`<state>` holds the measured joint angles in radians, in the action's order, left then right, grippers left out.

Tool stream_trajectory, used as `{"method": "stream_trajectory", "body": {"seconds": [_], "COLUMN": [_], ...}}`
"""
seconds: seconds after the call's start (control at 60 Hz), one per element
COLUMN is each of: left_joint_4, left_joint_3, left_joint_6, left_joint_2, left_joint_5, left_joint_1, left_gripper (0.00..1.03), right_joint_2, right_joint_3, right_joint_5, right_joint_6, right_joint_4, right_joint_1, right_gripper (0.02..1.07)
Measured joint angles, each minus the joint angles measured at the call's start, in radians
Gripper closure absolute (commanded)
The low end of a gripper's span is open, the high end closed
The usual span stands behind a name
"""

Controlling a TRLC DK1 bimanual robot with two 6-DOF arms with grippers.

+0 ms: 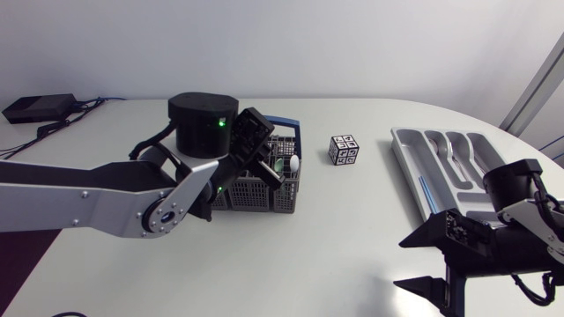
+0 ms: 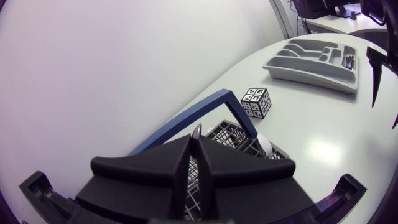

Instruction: Transfer all utensils from the basket to the drawer tray.

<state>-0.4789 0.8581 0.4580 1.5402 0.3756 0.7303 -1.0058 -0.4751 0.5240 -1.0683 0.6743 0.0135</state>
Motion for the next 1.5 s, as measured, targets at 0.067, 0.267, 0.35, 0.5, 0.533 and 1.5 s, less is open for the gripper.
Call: {"method": "stream_trajectory", "body": {"seconds": [0.067,0.267,0.35,0.5,0.533,1.5], "left_joint_4": [-0.035,-0.141,-0.183,-0.212,-0.217,0.418], "left_joint_3": [-0.017,-0.089,-0.117,-0.151,-0.157,0.095], "left_joint_6": [0.000,0.014,0.015,0.014,0.014,-0.461], "left_joint_2": [-0.003,-0.043,-0.061,-0.090,-0.097,-0.227], "left_joint_5": [0.001,0.005,0.008,0.007,0.007,-0.145], "left_joint_1": [0.005,0.026,0.034,0.044,0.044,0.091], "left_gripper": [0.97,0.97,0.97,0.97,0.97,0.97], "right_joint_2": [0.008,0.050,0.057,0.074,0.081,0.099], "right_joint_3": [0.005,0.019,0.019,0.019,0.019,-0.195], "right_joint_5": [0.000,0.000,-0.001,-0.001,-0.001,-0.109], "right_joint_6": [0.010,0.029,0.045,0.096,0.109,0.640], "right_joint_4": [0.000,0.002,0.002,-0.002,-0.005,-0.233], "right_joint_1": [-0.006,-0.013,-0.020,-0.066,-0.080,-0.471], "right_gripper": [0.12,0.12,0.12,0.12,0.12,0.13]}}
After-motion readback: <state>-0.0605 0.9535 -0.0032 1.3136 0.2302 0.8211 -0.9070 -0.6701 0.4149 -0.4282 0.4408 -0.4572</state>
